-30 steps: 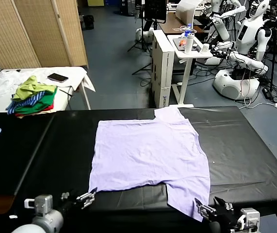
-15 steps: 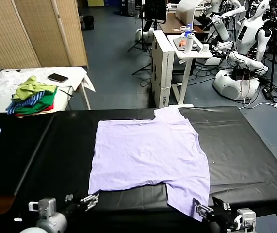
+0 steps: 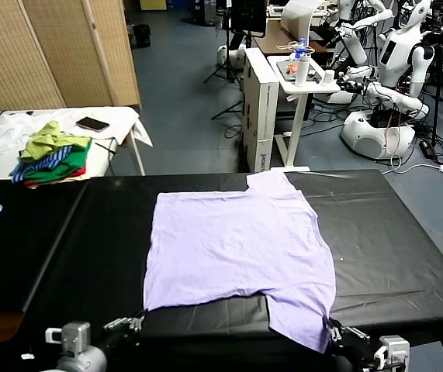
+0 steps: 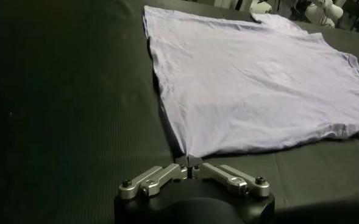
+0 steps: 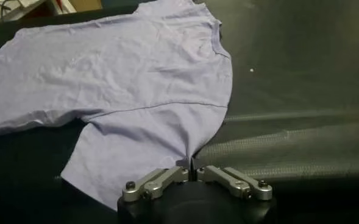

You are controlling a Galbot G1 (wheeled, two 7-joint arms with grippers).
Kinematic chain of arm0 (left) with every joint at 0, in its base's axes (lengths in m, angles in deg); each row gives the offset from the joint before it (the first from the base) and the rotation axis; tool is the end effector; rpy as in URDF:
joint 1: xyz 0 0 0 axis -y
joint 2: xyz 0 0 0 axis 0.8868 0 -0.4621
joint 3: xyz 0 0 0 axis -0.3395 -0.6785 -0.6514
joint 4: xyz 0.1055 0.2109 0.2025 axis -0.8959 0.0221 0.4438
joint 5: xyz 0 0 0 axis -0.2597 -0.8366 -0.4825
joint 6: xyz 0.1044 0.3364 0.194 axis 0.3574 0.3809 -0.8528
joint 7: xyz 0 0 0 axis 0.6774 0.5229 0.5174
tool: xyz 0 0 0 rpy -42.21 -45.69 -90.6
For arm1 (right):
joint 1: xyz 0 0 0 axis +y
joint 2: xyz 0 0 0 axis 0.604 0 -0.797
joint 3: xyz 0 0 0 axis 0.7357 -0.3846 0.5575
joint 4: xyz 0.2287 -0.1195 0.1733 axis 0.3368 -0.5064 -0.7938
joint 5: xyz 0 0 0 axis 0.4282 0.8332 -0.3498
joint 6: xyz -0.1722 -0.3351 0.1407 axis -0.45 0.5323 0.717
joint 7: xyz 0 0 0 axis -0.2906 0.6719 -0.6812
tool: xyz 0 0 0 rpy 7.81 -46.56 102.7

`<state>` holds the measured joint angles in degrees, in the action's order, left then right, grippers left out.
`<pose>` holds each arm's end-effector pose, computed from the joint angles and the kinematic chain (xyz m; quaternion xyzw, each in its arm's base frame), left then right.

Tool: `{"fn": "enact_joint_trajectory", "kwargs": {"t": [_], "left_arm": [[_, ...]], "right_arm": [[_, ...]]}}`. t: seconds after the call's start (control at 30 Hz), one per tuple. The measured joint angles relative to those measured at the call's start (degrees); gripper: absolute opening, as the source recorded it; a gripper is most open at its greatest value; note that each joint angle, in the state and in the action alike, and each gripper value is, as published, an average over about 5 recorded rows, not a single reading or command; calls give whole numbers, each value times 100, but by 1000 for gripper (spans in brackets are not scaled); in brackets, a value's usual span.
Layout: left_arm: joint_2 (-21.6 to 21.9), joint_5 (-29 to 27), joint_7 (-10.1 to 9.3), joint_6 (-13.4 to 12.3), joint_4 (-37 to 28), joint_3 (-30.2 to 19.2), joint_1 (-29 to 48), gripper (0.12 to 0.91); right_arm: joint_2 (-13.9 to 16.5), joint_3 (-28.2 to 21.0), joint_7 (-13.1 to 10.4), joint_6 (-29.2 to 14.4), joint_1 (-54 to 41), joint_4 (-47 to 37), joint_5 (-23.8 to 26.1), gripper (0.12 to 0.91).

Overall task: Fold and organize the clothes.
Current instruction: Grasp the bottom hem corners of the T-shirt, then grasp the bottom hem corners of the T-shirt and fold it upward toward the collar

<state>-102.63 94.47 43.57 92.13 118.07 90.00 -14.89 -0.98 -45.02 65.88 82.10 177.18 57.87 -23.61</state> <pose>0.2007 0.0308 -0.2222 -0.0733 -0.9286 0.0685 0.3573 0.1764 -0.0598 -0.2071 0.0458 -0.9275 -0.0308 0.3697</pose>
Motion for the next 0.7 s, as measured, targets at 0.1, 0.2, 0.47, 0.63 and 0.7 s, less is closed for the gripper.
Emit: {"fn": "enact_joint_trajectory", "kwargs": {"t": [0.1, 0.2, 0.47, 0.63, 0.7], "left_arm": [[72, -3, -117, -20, 121, 97, -109, 146], [140, 22, -233, -16, 270, 219, -258, 146], [74, -71, -294, -207, 651, 498, -620, 146], [-152, -363, -181, -619, 608, 419, -453, 146], [-247, -409, -141, -721, 539, 373, -322, 146]], "right_arm": [[27, 55, -72, 104, 169, 172, -4, 139], [67, 118, -71, 95, 265, 267, -65, 139], [217, 262, 130, -422, 16, 216, -428, 139], [400, 242, 111, -849, -475, 14, -664, 139], [470, 195, 63, -951, -717, -113, -723, 139]]}}
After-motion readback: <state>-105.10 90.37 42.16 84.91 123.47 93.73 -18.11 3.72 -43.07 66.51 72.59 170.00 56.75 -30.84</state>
